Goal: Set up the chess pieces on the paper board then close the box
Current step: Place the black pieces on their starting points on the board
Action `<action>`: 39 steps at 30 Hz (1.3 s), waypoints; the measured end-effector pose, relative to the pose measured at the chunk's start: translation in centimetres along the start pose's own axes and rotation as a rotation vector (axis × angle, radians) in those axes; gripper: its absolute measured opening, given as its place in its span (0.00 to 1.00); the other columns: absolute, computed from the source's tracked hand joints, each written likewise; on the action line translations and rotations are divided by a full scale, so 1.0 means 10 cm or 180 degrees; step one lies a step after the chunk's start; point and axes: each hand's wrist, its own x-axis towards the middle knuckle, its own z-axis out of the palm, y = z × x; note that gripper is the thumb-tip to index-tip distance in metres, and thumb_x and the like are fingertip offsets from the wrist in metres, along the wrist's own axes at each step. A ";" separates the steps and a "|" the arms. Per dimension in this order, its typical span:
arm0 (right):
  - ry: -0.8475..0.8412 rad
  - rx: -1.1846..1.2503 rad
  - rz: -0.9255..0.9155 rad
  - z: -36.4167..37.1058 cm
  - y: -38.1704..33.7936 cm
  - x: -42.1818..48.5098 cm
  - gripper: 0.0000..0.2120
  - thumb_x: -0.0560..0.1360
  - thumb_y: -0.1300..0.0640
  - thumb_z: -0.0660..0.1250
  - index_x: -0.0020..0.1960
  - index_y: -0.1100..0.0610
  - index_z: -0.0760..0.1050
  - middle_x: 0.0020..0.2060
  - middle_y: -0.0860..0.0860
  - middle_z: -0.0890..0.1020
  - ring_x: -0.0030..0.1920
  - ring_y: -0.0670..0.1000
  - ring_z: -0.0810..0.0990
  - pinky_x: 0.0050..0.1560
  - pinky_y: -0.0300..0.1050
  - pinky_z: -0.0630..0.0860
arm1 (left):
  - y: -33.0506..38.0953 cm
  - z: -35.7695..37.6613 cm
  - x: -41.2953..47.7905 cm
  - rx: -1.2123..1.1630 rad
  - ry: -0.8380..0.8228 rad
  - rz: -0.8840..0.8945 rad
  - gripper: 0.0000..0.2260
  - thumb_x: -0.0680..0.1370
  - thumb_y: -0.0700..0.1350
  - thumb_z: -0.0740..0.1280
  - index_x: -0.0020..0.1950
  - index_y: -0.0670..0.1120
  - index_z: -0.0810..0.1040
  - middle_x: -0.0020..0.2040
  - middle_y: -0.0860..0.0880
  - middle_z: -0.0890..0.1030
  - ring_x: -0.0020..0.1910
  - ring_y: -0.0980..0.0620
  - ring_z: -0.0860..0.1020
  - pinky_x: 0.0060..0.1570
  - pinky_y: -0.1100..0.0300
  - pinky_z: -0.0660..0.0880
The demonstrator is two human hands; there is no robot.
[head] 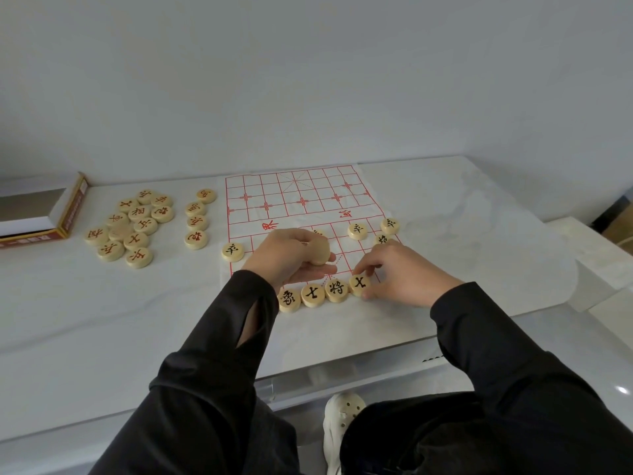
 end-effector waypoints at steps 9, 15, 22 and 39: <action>0.0030 -0.0026 -0.0002 0.01 0.00 0.00 0.17 0.70 0.51 0.73 0.58 0.50 0.78 0.50 0.47 0.77 0.52 0.48 0.73 0.54 0.40 0.71 | -0.05 -0.03 0.10 0.1214 0.0788 0.0468 0.04 0.77 0.41 0.65 0.50 0.44 0.77 0.41 0.48 0.77 0.36 0.55 0.72 0.39 0.62 0.74; 0.0069 0.0000 -0.0033 0.01 0.00 0.00 0.17 0.69 0.51 0.73 0.57 0.50 0.78 0.49 0.47 0.76 0.52 0.48 0.72 0.54 0.42 0.71 | -0.03 -0.04 0.08 0.0879 0.0766 0.0422 0.02 0.75 0.41 0.68 0.46 0.43 0.79 0.38 0.48 0.79 0.34 0.56 0.76 0.37 0.67 0.77; 0.0299 0.0359 -0.0006 -0.02 0.06 0.02 0.18 0.71 0.52 0.72 0.59 0.51 0.77 0.52 0.47 0.76 0.56 0.46 0.72 0.54 0.36 0.65 | -0.05 -0.03 0.05 0.0653 0.0715 0.0356 0.02 0.75 0.39 0.68 0.42 0.44 0.79 0.39 0.46 0.82 0.38 0.54 0.80 0.45 0.62 0.79; 0.0986 0.2198 0.0122 -0.06 -0.03 0.12 0.07 0.72 0.63 0.70 0.49 0.59 0.81 0.44 0.51 0.83 0.47 0.48 0.81 0.47 0.33 0.75 | -0.13 0.14 0.06 0.1178 0.0461 0.0608 0.02 0.72 0.40 0.71 0.41 0.42 0.82 0.37 0.46 0.84 0.37 0.54 0.83 0.44 0.63 0.80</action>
